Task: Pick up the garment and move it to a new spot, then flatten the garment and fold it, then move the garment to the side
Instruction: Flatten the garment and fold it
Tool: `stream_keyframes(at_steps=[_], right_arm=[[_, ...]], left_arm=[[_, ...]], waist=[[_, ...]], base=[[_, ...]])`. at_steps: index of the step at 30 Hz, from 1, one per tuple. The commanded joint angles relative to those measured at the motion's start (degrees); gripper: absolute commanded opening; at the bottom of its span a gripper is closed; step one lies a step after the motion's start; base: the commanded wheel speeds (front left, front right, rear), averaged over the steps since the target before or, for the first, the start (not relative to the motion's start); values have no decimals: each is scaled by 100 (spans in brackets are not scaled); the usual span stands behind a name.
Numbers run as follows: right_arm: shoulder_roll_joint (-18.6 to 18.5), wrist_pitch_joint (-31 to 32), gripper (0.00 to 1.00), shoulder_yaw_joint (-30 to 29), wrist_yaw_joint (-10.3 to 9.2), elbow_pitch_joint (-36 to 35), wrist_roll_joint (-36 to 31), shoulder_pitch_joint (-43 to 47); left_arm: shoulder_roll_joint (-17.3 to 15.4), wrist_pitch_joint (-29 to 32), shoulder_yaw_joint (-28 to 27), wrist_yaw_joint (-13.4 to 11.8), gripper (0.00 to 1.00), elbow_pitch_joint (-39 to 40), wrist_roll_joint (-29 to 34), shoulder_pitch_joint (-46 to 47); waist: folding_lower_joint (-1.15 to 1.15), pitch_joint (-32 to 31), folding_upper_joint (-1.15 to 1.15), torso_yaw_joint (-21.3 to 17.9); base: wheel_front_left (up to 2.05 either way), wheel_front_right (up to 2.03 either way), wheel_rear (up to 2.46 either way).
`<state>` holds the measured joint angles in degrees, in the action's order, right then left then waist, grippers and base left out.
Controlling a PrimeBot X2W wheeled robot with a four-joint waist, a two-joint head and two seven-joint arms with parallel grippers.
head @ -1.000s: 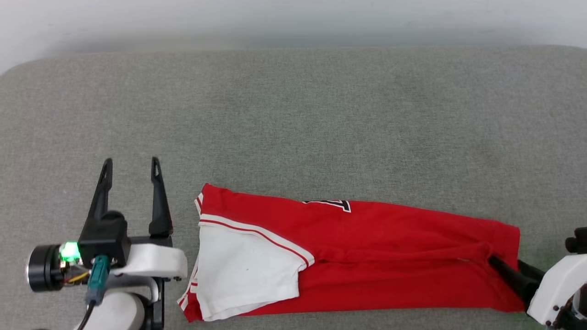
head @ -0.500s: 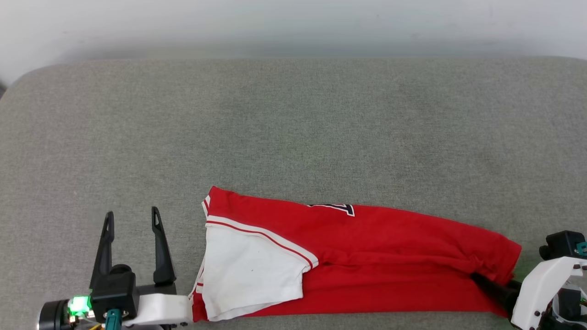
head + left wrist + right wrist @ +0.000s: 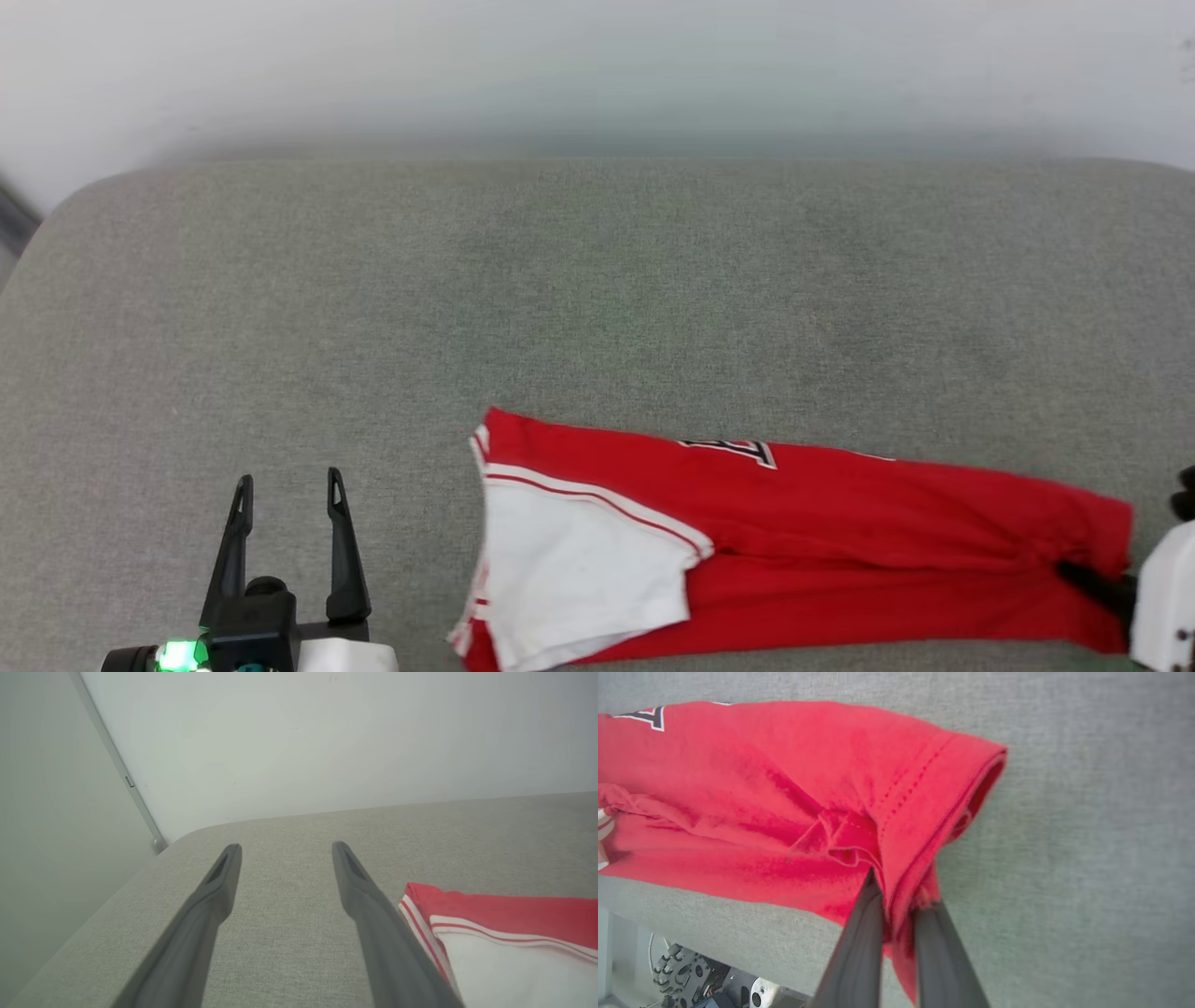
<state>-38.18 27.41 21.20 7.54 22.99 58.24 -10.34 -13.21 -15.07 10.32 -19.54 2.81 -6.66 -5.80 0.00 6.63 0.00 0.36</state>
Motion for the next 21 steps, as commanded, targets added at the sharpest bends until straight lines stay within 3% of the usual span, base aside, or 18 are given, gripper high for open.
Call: stream_keyframes(at_steps=[1,10,15,21], right_arm=[[-157,26,0,-73,-10,28,-42,-99],[-899,498,0,-317,-9,78,-190,-112],[-988,884,0,-194,-8,-788,-131,-12],[-719,1167,0,51,-7,-2184,-363,-183]], left_arm=[[51,-12,-53,56,100,-7,58,-72],[230,-12,-198,391,100,-43,283,-179],[297,-12,-230,535,100,-64,370,-184],[397,-12,-277,635,100,-64,442,-94]], waist=[[0,-50,0,-4],[0,-202,0,1],[0,-224,0,-15],[0,-143,0,-9]], base=[[0,0,0],[0,0,0],[0,0,0],[0,0,0]])
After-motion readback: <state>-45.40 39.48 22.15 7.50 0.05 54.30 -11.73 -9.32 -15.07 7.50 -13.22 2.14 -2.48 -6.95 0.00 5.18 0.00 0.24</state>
